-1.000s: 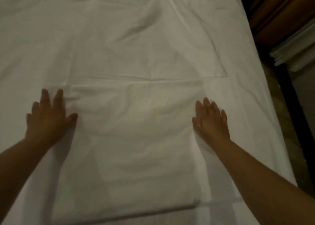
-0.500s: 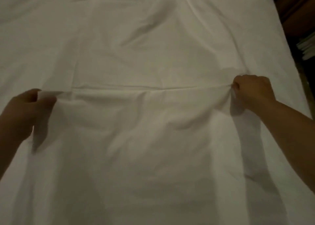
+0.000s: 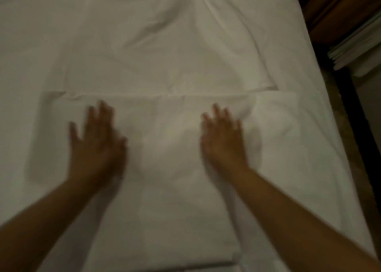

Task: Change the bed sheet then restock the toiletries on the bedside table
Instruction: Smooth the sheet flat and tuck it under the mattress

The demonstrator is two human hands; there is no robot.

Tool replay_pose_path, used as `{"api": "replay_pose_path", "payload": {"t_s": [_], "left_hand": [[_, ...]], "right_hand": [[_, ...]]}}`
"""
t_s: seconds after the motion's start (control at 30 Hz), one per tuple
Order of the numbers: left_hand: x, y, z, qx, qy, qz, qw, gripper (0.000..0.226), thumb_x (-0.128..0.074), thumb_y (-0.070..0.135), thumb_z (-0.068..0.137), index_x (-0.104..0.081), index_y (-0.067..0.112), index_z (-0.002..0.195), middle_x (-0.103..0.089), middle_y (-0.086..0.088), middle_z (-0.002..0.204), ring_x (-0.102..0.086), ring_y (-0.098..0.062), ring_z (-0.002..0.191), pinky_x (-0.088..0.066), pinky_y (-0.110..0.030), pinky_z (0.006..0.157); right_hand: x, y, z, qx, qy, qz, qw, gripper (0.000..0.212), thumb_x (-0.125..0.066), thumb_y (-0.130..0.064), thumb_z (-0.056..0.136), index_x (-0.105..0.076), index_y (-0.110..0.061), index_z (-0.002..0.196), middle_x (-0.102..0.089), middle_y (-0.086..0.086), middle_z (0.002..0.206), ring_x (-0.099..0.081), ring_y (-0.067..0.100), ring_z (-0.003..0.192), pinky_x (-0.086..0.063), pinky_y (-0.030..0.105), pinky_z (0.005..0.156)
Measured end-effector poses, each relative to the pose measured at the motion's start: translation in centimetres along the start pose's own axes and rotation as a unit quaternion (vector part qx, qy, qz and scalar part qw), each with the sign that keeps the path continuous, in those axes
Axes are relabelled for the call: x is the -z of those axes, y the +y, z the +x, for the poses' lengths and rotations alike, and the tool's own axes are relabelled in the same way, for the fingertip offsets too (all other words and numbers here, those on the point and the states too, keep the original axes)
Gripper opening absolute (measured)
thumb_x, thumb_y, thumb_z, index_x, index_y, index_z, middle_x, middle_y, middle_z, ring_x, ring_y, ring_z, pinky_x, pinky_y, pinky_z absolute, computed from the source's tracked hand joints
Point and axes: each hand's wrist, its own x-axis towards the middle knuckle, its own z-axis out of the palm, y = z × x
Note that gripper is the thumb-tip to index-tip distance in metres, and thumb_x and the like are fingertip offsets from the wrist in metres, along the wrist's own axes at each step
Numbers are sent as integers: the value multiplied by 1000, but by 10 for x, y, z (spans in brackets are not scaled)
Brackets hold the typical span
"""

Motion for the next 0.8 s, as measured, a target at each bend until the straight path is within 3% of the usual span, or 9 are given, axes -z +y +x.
{"api": "replay_pose_path", "payload": {"t_s": [0.1, 0.23, 0.33, 0.4, 0.47, 0.57, 0.63, 0.7, 0.8], "left_hand": [[42, 67, -48, -162, -140, -15, 977, 61, -12, 49, 98, -29, 14, 145, -31, -9, 152, -20, -26, 139, -13, -49, 107], [47, -15, -75, -39, -222, 78, 971, 65, -19, 53, 92, -27, 21, 148, -25, -2, 154, -24, -29, 140, -16, -50, 107], [63, -80, -109, 55, -287, 98, 951, 72, -10, 57, 92, -19, 17, 151, -12, -7, 158, -9, -33, 145, -14, -64, 110], [77, -82, -122, 139, -271, 93, 948, 72, -20, 54, 92, -20, 9, 149, -11, -14, 157, -6, -36, 144, -14, -69, 107], [81, -49, -135, 101, -245, 78, 961, 73, -24, 53, 92, -24, 6, 147, -17, -17, 156, -13, -36, 142, -10, -66, 110], [80, 33, -159, -94, -220, 16, 971, 70, -10, 55, 96, -30, 7, 144, -15, -4, 158, -4, -17, 146, 3, -39, 115], [69, 74, -174, -177, -215, -16, 960, 64, -9, 53, 98, -28, 15, 145, -5, 8, 159, -2, -12, 146, -6, -38, 111], [62, 83, -183, -183, -222, -14, 958, 61, -9, 53, 98, -32, 19, 144, -19, 7, 157, -17, -19, 143, -13, -43, 108], [74, 49, -185, -134, -220, 26, 966, 64, -9, 56, 96, -39, 20, 140, -42, -1, 146, -30, -25, 133, -26, -51, 99]], "right_hand": [[-9, -47, -64, 90, -94, 13, 991, 53, -35, -38, 85, -52, -21, 133, -48, 7, 142, -47, 27, 129, -31, 47, 108], [-7, 25, -94, -22, -85, -15, 996, 55, -35, -36, 84, -52, -16, 133, -50, 10, 140, -50, 32, 126, -36, 48, 103], [10, 82, -151, -125, -127, -41, 983, 60, -25, -39, 91, -38, -13, 143, -37, 13, 148, -38, 34, 135, -33, 56, 104], [25, 100, -177, -192, -156, -34, 968, 60, -21, -42, 95, -26, -15, 148, -26, 12, 154, -25, 32, 141, -24, 56, 110], [26, 90, -190, -225, -135, -33, 964, 60, -29, -39, 94, -28, -11, 147, -29, 17, 152, -30, 36, 138, -25, 61, 107], [24, 29, -198, -89, -65, 14, 994, 61, -37, -41, 82, -38, -12, 136, -47, 16, 140, -41, 32, 128, -33, 52, 101], [30, -23, -208, 83, -87, 40, 992, 60, -36, -46, 81, -37, -21, 137, -48, 4, 141, -40, 24, 129, -32, 44, 103], [29, -45, -218, 170, -136, 48, 975, 60, -35, -49, 82, -36, -26, 137, -48, -2, 142, -43, 18, 130, -27, 43, 105], [19, -6, -222, 114, -152, 35, 981, 62, -39, -46, 77, -39, -21, 134, -53, 3, 137, -41, 21, 128, -23, 40, 103]]}}
